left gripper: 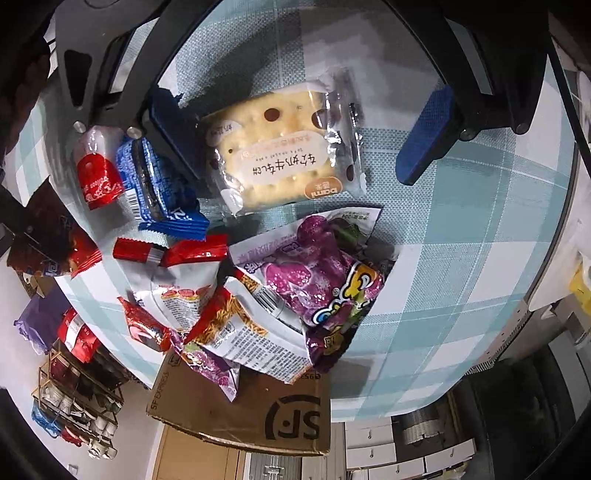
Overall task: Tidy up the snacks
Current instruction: 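Grasp the cream bun packet with the left gripper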
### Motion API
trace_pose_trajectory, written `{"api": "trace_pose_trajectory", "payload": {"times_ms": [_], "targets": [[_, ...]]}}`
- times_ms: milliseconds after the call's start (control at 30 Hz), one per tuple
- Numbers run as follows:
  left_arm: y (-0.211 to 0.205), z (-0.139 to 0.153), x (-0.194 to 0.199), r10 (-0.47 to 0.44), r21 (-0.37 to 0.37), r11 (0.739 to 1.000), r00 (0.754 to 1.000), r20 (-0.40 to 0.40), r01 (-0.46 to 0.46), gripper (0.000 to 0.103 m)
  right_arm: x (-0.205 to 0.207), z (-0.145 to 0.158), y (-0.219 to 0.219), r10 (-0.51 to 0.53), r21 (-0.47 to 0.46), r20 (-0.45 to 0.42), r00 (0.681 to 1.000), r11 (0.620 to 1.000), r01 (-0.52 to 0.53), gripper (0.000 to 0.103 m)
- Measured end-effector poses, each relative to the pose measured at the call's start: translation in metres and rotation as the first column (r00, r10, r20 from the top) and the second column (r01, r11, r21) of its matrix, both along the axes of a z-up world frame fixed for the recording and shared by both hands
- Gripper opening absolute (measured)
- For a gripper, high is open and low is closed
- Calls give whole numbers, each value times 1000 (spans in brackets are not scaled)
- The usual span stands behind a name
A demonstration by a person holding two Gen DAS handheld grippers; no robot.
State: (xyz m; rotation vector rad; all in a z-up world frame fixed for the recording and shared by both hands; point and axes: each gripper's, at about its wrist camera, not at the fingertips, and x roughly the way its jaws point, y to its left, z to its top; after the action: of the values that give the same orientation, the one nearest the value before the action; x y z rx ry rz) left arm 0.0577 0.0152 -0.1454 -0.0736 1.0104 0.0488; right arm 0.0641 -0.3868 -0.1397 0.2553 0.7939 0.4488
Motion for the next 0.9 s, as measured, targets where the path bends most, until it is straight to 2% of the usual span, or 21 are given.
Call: {"api": "trace_pose_trajectory", "payload": {"times_ms": [300,367,433,467,533,700,900], "targets": [[-9,-8,5,7,39,999,1000,-5,-7,101,-2,0,-4,-8,12,2,1000,1000,8,46],[-11,-8,4,-12,34,999,1000,11,12,93,-2,0,-5,-8,15,1,1000,1000,8,46],[-12,-6,3,-36,32,999,999,32,35,76,-2,-1,-5,-8,13,3,1000,1000,7,46],[-12,-5,2,-49,31,998,998,37,47,73,-2,-1,-5,-8,12,3,1000,1000,8,46],[-8,-3,1,-66,21,998,997,48,65,60,-2,-1,-6,-9,17,0,1000,1000,9,46],[3,-2,-2,-96,-16,995,994,58,97,58,-3,1,-6,-4,20,0,1000,1000,4,46],[8,1,-10,-91,-60,994,994,62,95,58,-5,5,-3,-2,16,10,1000,1000,2,46]]}}
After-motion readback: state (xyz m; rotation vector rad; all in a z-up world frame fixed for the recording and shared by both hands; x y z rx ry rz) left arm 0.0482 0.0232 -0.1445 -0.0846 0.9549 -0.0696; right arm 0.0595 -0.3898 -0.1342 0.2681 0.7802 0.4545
